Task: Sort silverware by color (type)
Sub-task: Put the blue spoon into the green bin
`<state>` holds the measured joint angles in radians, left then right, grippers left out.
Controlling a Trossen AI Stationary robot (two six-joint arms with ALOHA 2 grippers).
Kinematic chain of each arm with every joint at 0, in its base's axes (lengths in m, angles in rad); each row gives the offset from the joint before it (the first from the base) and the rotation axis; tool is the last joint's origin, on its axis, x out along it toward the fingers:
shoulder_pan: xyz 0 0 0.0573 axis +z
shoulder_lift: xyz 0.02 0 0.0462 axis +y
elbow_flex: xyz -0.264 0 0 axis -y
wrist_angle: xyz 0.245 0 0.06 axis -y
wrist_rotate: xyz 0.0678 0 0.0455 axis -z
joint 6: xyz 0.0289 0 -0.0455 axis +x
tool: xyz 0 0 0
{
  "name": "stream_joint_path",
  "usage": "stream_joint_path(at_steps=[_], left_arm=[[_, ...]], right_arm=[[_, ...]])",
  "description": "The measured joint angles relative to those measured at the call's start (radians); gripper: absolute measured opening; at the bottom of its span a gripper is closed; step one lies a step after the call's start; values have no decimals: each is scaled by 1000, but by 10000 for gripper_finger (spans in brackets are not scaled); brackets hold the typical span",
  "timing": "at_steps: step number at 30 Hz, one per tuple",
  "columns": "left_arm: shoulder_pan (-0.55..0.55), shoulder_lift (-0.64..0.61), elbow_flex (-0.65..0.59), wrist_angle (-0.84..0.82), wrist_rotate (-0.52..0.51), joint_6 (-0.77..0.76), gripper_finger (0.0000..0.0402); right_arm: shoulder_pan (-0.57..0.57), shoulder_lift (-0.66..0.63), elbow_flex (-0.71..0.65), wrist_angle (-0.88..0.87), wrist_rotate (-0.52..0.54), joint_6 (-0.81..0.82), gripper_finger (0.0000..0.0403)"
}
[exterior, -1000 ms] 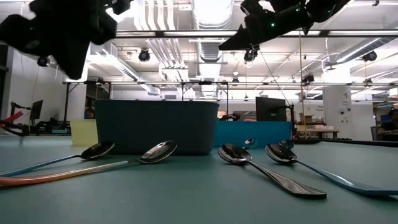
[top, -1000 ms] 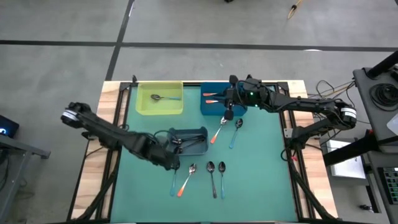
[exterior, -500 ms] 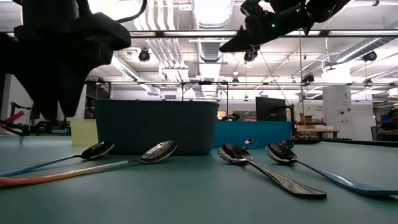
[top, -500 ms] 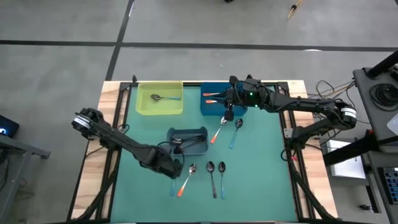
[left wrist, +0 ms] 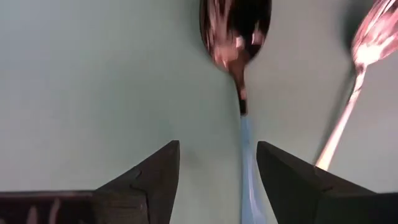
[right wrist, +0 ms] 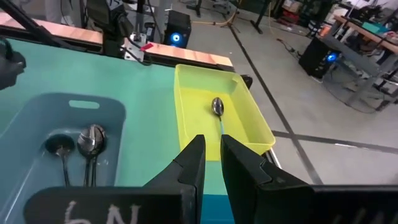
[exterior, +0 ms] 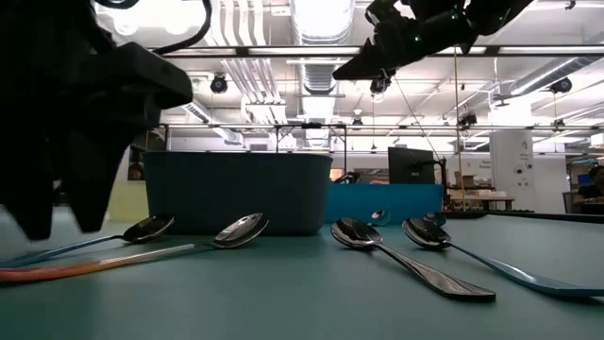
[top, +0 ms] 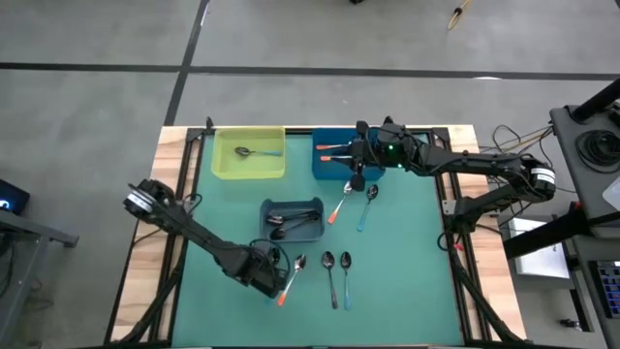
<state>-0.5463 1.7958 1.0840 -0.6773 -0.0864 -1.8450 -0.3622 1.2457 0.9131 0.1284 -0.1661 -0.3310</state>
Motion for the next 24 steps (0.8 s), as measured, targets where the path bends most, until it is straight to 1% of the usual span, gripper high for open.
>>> stream_joint_path(at_steps=[2,4,15,19,24], left_arm=[[-10,21,1,43,0,-5,196],[-15,39,16,33,-1,-5,196],[-14,179,214,-186,-5,49,191],[-14,210,262,-237,-2,50,164],[-12,211,271,-259,-2,27,102]], right_arm=[[0,0,-4,-2,0,7,43],[0,0,-9,-2,0,7,43],[0,0,-35,-22,0,8,43],[0,0,-39,-20,0,8,43],[0,0,-41,-22,0,7,43]])
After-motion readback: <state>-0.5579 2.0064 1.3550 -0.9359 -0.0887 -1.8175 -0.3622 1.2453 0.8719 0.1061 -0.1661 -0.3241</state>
